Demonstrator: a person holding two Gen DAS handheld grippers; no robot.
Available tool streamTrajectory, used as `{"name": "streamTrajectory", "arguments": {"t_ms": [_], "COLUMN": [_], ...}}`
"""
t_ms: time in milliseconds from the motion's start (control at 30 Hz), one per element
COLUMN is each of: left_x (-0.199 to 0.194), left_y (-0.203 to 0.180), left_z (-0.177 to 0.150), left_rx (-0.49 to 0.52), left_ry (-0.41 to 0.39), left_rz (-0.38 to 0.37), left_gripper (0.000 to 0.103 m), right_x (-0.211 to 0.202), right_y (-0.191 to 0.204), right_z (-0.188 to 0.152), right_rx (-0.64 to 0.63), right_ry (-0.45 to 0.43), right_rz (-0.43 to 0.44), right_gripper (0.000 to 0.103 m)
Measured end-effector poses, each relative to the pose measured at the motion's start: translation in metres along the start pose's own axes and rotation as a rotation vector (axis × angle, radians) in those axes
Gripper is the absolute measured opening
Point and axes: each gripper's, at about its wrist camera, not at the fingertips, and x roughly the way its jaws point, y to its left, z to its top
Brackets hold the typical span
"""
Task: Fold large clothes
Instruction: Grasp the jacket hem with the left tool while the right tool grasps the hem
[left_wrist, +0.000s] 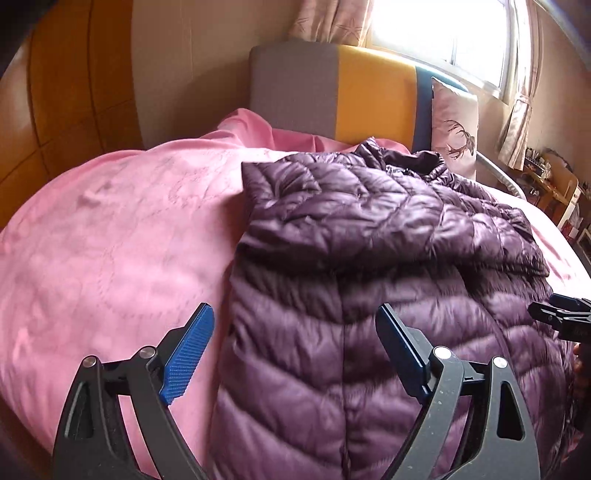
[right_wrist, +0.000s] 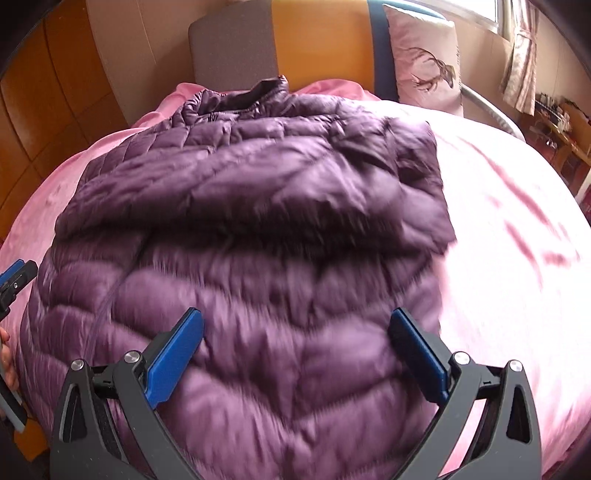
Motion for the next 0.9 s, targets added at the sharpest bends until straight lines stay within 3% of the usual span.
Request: {"name": "streamTrajectory", "arguments": {"t_ms": [300, 567, 667, 767, 900], "left_x": [-0.019, -0.023, -0.03, -0.043, -0.056], "left_y": [0.011, 0.016, 0.025, 0.03, 0.045], "left_z": [-0.032, -0.063, -0.078, -0.09, -0.11], "left_rx": [-0.02, -0.033, -0.078, -0.06, -0.102], "left_ry": [0.02, 0.084, 0.106, 0.109, 0.176], "left_rz": [-0.007, -0.026, -0.062, -0.081, -0.139], "left_gripper": [0.088, 0.088, 0.088, 0.088, 0.088], "right_x": [-0.016, -0.032, -0.042, -0.049, -0.063], "right_y": [-0.01, -0.017, -0.024, -0.038, -0.053], "right_z": [-0.032, -0.041, -0.048, -0.062, -0.093], "right_rx": [0.043, 0.065, 0.068, 0.093, 0.117], "right_ry": [-0.005, -0.008, -0.012, 0.014, 0.047], "right_rz": [0.014, 0.018, -0.01, -0.015, 0.039], "right_gripper": [0.101, 0.101, 0.101, 0.101, 0.101]}}
